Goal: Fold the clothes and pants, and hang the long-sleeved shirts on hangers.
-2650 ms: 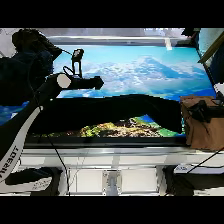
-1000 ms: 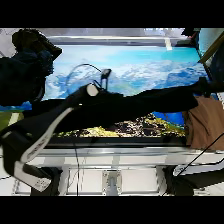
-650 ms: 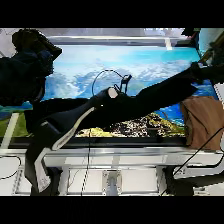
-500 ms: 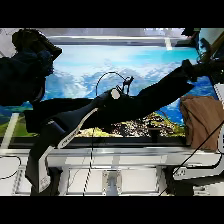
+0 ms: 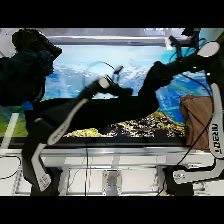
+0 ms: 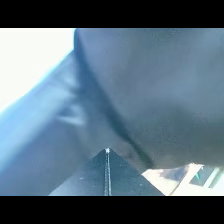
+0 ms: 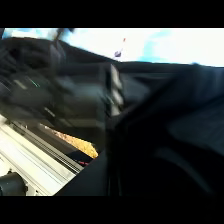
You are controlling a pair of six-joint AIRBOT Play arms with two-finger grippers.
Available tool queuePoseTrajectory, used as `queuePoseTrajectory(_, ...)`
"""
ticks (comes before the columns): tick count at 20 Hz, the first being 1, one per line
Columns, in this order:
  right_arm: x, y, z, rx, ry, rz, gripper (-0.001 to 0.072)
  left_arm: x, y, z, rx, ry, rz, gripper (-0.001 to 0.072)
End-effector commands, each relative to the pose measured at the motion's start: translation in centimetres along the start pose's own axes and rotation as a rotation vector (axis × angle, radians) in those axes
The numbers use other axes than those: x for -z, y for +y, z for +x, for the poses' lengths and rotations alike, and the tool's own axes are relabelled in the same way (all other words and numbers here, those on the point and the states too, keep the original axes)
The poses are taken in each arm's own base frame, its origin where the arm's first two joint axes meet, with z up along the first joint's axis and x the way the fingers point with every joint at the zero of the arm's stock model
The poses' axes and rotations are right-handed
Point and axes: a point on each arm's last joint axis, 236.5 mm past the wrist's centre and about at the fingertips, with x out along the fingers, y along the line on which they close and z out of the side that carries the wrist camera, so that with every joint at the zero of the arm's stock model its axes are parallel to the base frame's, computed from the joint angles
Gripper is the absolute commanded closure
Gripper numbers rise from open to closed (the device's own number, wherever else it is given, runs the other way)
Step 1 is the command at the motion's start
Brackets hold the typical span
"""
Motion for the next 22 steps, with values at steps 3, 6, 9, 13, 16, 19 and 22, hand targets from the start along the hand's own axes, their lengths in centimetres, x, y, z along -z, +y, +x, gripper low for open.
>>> queuePoseTrajectory(3, 1.8, 5.4, 8.1, 0.044, 0.066, -0.082, 0.0702, -4.3, 4.4, -15.3, -0.083, -0.024, 0.0, 0.069)
queuePoseTrajectory(6, 4.6, 8.6, 14.4, 0.024, 0.145, -0.108, 0.0701, -4.7, 6.4, -22.0, -0.15, -0.04, -0.004, 0.069)
queuePoseTrajectory(9, 7.7, 11.8, 20.3, -0.005, 0.198, -0.162, 0.0652, -5.4, 7.4, -26.2, -0.194, -0.089, -0.01, 0.069)
queuePoseTrajectory(13, 9.3, 14.5, 22.0, -0.028, 0.196, -0.219, 0.0296, -5.8, 8.4, -28.1, -0.232, -0.12, -0.014, 0.069)
queuePoseTrajectory(16, 9.2, 10.2, 19.2, 0.092, 0.291, -0.243, 0.0295, -5.7, 8.6, -28.2, -0.243, -0.117, -0.011, 0.069)
queuePoseTrajectory(19, 6.2, -0.3, 11.8, 0.437, 0.326, -0.247, 0.0296, -5.7, 8.6, -28.2, -0.243, -0.117, -0.009, 0.069)
queuePoseTrajectory(22, 3.4, -8.5, 4.0, 0.587, 0.275, -0.133, 0.0308, -5.8, 8.6, -28.2, -0.243, -0.118, -0.008, 0.069)
